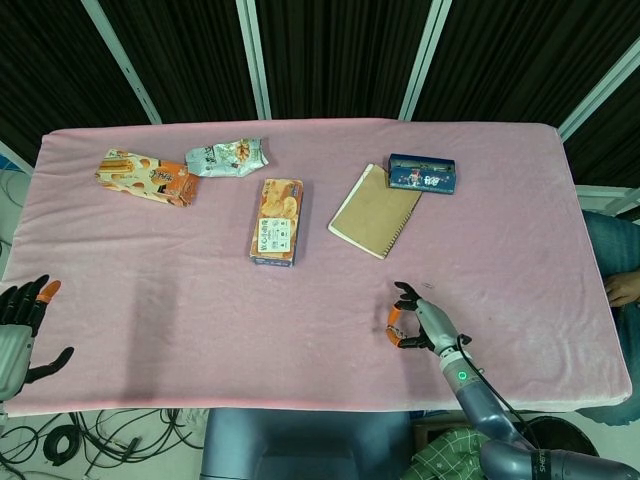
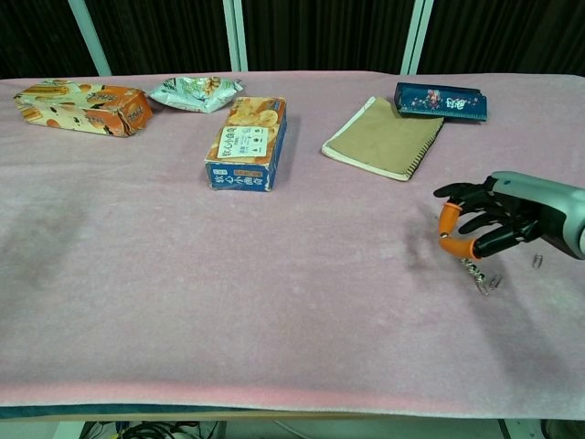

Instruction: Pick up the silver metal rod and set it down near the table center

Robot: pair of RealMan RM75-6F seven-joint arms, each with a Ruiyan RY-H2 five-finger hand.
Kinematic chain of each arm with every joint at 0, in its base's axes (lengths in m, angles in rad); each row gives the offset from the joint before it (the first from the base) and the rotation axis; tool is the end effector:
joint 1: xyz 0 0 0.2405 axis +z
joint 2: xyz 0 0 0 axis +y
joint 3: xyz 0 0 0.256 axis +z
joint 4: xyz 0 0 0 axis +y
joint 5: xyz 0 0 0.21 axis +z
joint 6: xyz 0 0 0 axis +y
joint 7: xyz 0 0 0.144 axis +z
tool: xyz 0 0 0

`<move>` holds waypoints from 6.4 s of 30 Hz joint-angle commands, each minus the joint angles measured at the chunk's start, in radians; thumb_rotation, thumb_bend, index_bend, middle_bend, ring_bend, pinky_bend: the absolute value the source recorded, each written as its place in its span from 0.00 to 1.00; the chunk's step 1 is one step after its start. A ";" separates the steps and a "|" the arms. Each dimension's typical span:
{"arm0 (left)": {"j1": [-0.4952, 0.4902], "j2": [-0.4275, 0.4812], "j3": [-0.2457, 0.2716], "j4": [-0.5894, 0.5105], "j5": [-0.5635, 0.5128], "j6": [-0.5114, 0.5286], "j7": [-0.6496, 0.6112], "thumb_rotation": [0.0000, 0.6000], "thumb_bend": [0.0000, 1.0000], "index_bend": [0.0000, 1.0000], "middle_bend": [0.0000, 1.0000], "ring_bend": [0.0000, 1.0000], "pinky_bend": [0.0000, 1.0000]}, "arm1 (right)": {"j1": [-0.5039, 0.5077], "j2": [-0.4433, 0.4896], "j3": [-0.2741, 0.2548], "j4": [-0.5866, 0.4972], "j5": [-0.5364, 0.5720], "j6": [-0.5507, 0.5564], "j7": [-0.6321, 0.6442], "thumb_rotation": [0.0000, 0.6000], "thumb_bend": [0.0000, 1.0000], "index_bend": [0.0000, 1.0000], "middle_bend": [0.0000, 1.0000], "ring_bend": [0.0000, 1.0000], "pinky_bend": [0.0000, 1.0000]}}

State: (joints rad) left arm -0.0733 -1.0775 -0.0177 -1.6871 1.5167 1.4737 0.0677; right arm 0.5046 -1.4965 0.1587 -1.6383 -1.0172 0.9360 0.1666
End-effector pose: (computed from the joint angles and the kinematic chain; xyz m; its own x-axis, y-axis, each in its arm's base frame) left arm -0.3023 0.1696 0.1586 0.4292 0.0513 0.9018 0.9032 -0.0197 -0.4287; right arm -0.2074 -0.2798 -0.0162 -0.2467 -0.4615 0.8522 -0.9691 0.1104 -0.2207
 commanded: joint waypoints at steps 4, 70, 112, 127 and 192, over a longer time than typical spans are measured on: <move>0.001 0.001 0.000 -0.002 -0.001 0.003 -0.001 1.00 0.22 0.06 0.00 0.00 0.00 | -0.005 0.000 0.008 0.016 0.008 -0.009 0.008 1.00 0.36 0.62 0.04 0.13 0.17; 0.006 -0.013 -0.001 0.004 0.008 0.027 0.008 1.00 0.22 0.07 0.00 0.00 0.00 | -0.042 0.051 0.068 0.129 0.040 -0.075 0.120 1.00 0.37 0.62 0.05 0.13 0.17; 0.010 0.000 -0.010 0.013 -0.002 0.035 -0.032 1.00 0.22 0.07 0.00 0.00 0.00 | 0.267 -0.049 0.204 0.136 0.385 -0.142 -0.165 1.00 0.36 0.62 0.05 0.13 0.17; 0.011 -0.014 -0.012 0.008 -0.013 0.034 0.006 1.00 0.22 0.07 0.00 0.00 0.00 | 0.259 -0.052 0.185 0.233 0.374 -0.205 -0.108 1.00 0.36 0.62 0.05 0.13 0.17; 0.009 -0.032 -0.005 -0.002 -0.008 0.027 0.056 1.00 0.22 0.07 0.00 0.00 0.00 | 0.184 -0.065 0.195 0.427 0.217 -0.277 0.099 1.00 0.36 0.63 0.05 0.13 0.17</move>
State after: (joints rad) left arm -0.0647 -1.1096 -0.0222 -1.6896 1.5087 1.5003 0.1236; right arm 0.6887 -1.5606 0.3535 -1.2124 -0.7989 0.6583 0.2650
